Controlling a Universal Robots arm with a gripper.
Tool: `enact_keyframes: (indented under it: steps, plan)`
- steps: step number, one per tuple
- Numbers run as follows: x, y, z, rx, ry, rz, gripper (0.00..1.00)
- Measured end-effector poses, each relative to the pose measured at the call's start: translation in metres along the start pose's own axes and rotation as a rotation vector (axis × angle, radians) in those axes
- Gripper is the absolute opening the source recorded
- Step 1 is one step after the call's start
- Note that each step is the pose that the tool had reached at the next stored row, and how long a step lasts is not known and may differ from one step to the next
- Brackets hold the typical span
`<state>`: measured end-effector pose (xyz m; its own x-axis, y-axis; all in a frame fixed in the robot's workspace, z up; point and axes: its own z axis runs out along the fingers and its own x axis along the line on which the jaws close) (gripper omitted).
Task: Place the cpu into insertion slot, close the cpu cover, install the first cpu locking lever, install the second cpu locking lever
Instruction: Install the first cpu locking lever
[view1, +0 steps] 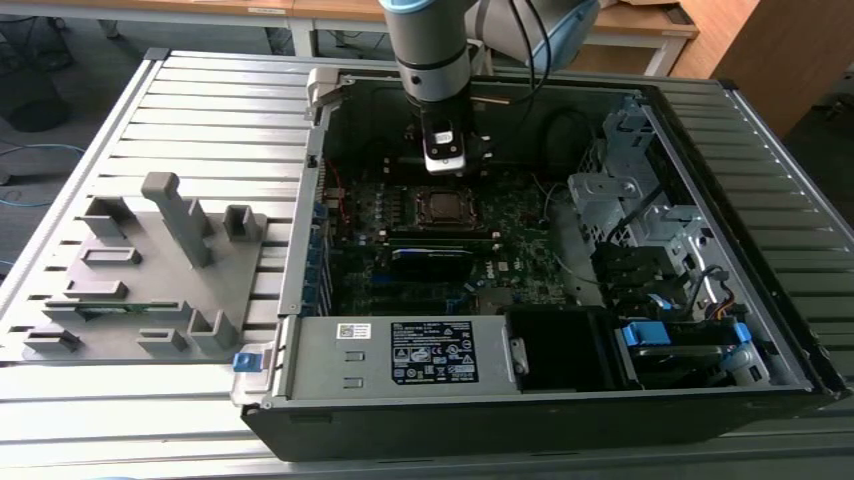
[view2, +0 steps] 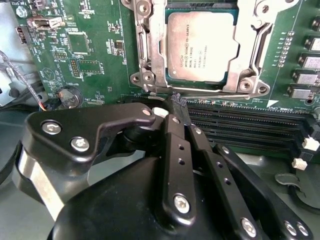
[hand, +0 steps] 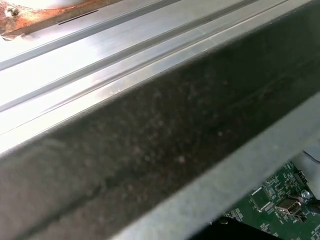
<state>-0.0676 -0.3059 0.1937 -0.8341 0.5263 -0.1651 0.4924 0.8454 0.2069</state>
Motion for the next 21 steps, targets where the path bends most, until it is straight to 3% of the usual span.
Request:
enact_keyframes:
  steps: [21]
  plan:
    - [0.0009,0.0035,-0.0038,0.0011,-0.0014,0.006,0.11]
